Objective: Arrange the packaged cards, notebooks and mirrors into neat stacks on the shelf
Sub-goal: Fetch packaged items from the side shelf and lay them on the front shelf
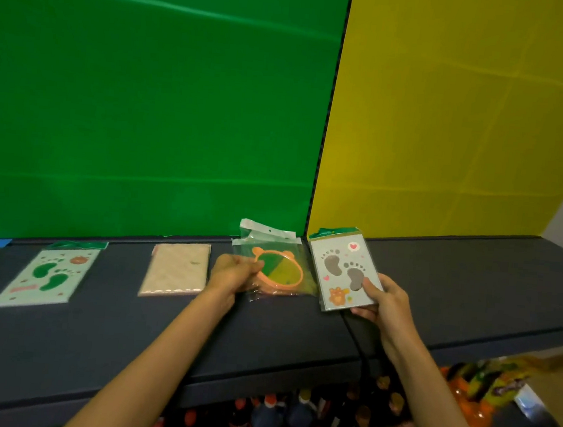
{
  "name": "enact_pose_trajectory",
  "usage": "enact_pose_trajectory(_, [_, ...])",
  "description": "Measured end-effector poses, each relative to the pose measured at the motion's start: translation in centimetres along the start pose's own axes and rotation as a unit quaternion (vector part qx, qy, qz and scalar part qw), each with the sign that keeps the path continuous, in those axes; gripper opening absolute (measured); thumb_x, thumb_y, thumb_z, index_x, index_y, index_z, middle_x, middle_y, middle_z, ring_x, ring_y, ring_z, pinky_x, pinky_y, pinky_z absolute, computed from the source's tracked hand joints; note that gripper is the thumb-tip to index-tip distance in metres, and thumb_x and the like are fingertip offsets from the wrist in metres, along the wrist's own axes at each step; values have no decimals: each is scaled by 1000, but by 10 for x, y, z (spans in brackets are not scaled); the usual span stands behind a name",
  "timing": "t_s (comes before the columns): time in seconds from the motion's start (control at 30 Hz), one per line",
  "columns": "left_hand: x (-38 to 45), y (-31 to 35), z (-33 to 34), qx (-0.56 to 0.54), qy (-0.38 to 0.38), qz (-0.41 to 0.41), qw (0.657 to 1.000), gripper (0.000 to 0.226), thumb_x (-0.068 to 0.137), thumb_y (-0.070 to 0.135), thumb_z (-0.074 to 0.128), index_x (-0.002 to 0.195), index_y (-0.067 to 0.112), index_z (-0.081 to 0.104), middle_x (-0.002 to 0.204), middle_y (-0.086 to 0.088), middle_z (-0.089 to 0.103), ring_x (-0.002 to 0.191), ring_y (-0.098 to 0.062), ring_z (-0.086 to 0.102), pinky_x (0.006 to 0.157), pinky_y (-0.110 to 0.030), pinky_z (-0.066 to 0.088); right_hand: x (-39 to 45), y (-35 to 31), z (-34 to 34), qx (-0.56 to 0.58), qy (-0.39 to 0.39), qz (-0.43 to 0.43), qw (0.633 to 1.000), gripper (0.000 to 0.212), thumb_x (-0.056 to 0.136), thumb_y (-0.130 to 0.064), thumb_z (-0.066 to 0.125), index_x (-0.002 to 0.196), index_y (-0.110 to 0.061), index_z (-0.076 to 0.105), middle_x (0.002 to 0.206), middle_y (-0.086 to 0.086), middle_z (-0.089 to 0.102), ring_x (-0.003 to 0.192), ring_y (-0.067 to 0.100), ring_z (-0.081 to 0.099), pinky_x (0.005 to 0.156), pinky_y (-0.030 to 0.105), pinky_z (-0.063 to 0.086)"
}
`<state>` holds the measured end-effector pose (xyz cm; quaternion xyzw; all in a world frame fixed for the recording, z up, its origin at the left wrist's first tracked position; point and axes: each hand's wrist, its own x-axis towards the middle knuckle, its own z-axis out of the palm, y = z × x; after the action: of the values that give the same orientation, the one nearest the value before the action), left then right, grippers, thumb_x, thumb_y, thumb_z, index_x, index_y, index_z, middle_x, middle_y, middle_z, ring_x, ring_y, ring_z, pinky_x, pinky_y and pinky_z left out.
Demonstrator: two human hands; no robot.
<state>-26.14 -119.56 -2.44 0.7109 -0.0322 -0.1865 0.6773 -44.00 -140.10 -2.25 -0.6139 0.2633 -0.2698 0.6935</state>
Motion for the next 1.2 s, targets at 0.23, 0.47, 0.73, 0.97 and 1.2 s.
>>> enact_pose_trajectory(0.23, [-9,-2,4,266,117,136,947,21,79,33,79,76,14,71,75,-1,72,76,-21,67,73,-31,53,9,0,2,4,-28,5,1000,23,99,-16,57,119,-6,61,106,15,73,95,29,72,53,25,58])
enact_pose_trajectory(0.47, [-18,2,-18,469,163,229,837,47,86,55,64,114,17,67,108,-7,68,104,-32,62,81,-40,52,6,-3,39,17,-69,7,997,20,99,-16,56,118,-11,60,107,11,72,95,26,72,54,25,58])
enact_pose_trajectory(0.73, [-45,12,-129,591,95,297,744,47,94,49,51,136,27,57,143,2,55,128,-25,52,101,-42,45,-13,8,126,35,-131,25,990,17,96,-11,60,113,-8,61,105,14,72,89,26,72,50,27,58])
enact_pose_trajectory(0.97, [-79,6,-246,619,147,228,737,54,95,52,50,143,26,50,147,-3,51,131,-27,50,106,-45,43,-57,20,233,13,-211,55,976,10,96,-5,54,101,-9,61,94,11,72,77,19,71,52,26,59])
enact_pose_trajectory(1.2, [-105,-3,-358,614,169,210,742,54,95,53,49,144,28,48,145,0,53,127,-24,52,98,-43,47,-105,39,347,-1,-238,69,969,19,98,-7,54,116,-2,59,97,13,73,72,18,73,54,25,58])
